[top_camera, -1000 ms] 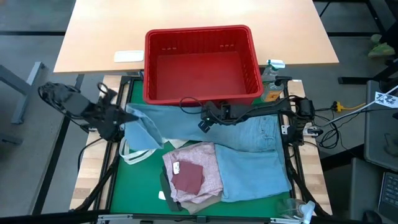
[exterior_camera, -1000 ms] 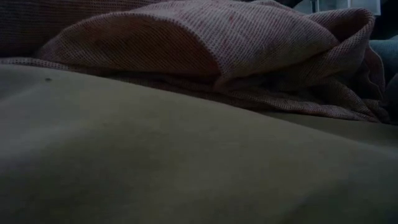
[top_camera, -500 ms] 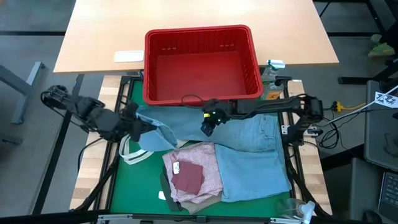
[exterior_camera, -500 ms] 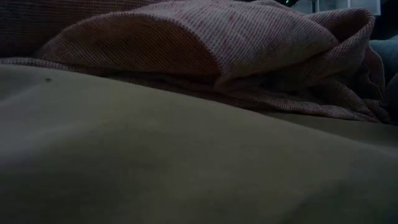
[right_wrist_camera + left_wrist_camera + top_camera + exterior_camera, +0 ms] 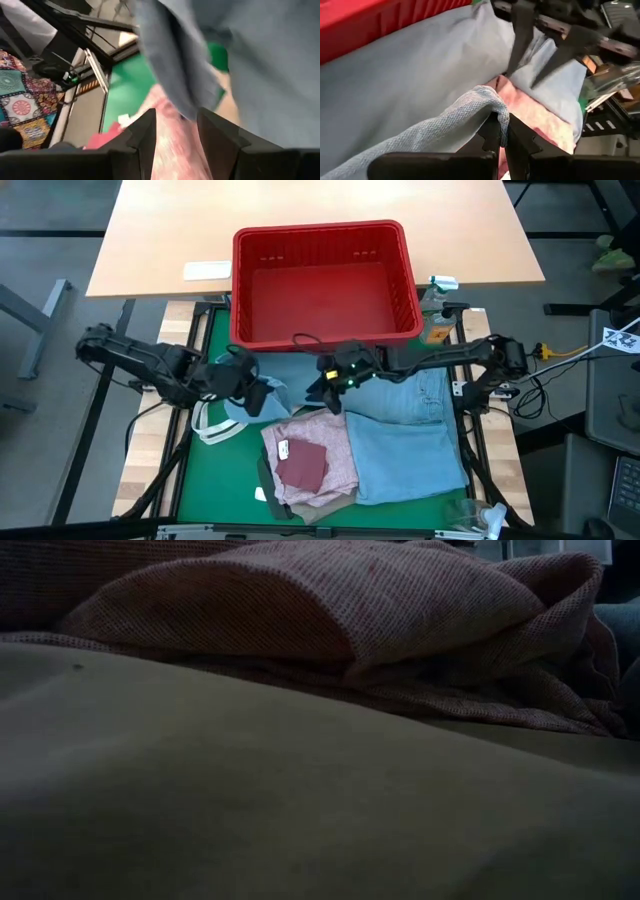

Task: Fold laundry
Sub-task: Fold the blue jeans

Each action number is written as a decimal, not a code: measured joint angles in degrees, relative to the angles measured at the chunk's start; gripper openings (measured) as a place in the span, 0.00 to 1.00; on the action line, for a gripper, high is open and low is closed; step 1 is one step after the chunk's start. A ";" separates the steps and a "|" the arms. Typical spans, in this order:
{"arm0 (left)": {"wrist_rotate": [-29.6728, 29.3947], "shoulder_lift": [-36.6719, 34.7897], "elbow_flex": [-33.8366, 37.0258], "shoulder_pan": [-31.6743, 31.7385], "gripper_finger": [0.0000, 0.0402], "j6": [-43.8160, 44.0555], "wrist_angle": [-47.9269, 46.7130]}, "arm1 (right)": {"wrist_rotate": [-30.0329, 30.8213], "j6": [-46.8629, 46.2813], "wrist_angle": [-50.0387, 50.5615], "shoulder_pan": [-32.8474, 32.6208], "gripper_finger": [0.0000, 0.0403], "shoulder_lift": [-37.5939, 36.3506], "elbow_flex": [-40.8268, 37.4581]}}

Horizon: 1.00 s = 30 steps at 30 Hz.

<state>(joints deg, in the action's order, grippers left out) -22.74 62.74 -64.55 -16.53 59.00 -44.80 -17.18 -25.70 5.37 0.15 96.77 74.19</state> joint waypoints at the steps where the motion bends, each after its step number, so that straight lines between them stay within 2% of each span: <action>1: 0.23 0.39 0.00 0.40 0.02 -0.89 0.88 | 1.33 0.35 -1.23 -0.54 0.35 0.00 0.00; 7: 4.07 1.87 0.00 1.80 0.02 -5.65 7.10 | 11.72 0.51 -2.54 -3.10 0.35 0.02 0.00; 24: 4.02 1.84 -0.01 1.90 0.02 -7.10 6.93 | 10.61 0.48 -4.29 -3.52 0.35 0.04 0.00; 30: 4.02 1.84 -0.02 1.90 0.02 -7.11 6.92 | 13.87 -0.10 -5.15 -3.52 0.35 0.07 0.00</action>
<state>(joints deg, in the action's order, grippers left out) -18.72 64.58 -64.58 -14.63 51.89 -37.88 -3.31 -25.79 0.23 -3.38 96.84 74.19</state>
